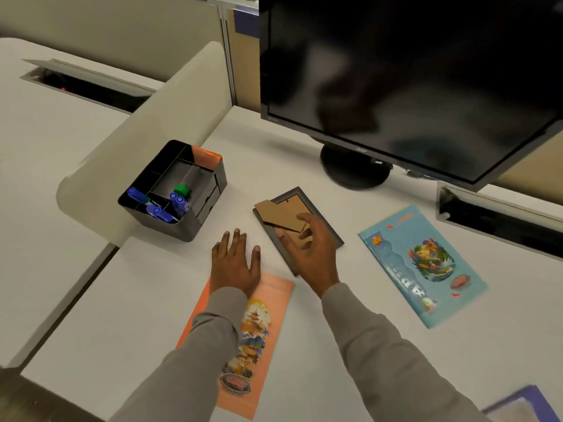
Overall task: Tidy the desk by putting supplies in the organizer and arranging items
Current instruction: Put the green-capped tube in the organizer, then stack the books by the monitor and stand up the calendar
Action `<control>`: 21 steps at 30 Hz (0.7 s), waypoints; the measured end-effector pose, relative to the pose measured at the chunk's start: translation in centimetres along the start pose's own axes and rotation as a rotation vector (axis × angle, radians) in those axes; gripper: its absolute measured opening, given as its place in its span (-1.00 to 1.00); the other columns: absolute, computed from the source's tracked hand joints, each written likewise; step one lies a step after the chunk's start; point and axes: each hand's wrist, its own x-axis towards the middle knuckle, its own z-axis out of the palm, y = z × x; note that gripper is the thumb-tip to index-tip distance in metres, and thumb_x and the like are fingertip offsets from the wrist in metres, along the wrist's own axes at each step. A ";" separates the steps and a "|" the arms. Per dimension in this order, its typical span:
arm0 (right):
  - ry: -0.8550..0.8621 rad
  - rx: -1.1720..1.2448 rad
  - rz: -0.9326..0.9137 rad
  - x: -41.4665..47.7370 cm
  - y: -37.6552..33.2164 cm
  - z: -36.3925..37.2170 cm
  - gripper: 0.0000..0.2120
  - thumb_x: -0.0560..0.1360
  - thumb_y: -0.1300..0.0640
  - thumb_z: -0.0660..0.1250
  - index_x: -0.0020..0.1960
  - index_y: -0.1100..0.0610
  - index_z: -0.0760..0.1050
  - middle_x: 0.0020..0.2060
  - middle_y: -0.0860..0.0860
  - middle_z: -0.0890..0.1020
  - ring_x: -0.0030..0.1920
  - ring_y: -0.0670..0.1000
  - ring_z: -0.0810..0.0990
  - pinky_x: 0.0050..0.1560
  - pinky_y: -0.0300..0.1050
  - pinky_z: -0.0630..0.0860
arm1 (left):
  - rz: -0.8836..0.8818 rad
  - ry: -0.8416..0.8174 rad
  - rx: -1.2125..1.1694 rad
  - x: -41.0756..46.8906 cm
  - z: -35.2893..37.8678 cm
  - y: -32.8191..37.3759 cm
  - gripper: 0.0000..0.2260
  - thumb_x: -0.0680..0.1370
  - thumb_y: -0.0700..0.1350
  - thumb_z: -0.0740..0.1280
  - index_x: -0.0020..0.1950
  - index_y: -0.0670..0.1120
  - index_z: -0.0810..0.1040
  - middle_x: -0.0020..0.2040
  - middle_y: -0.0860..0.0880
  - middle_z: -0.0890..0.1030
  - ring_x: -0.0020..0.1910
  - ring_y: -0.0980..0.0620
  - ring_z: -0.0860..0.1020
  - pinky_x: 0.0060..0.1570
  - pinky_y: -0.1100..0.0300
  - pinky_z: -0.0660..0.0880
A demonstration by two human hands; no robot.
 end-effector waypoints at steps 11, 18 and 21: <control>0.068 0.018 0.171 -6.3 3.9 -8.1 -0.53 0.44 -0.22 0.46 0.26 -0.09 0.44 0.11 -0.23 0.51 0.02 -0.09 0.54 -0.12 -0.21 0.60 | -0.138 0.084 -0.394 0.0 -1.4 0.1 -0.58 0.67 0.06 0.17 0.47 -0.10 0.42 0.47 -0.10 0.42 0.50 -0.11 0.31 0.51 -0.03 0.18; 0.076 0.028 0.265 -10.5 5.8 -9.6 -0.53 0.43 -0.20 0.48 0.24 -0.04 0.48 0.07 -0.20 0.53 -0.02 -0.10 0.55 -0.11 -0.26 0.57 | -0.095 0.326 -0.535 -2.4 -4.4 3.5 -0.75 0.62 -0.02 0.30 0.23 -0.09 0.61 0.19 -0.13 0.63 0.19 -0.15 0.56 0.22 0.01 0.48; 0.058 0.056 0.314 -12.3 6.0 -9.3 -0.57 0.43 -0.16 0.50 0.21 -0.04 0.49 -0.03 -0.12 0.55 -0.09 -0.07 0.57 -0.13 -0.37 0.52 | -0.016 0.315 -0.552 -4.8 -4.5 4.7 -0.81 0.58 -0.03 0.36 0.15 -0.05 0.64 0.12 -0.08 0.65 0.13 -0.12 0.57 0.10 -0.03 0.54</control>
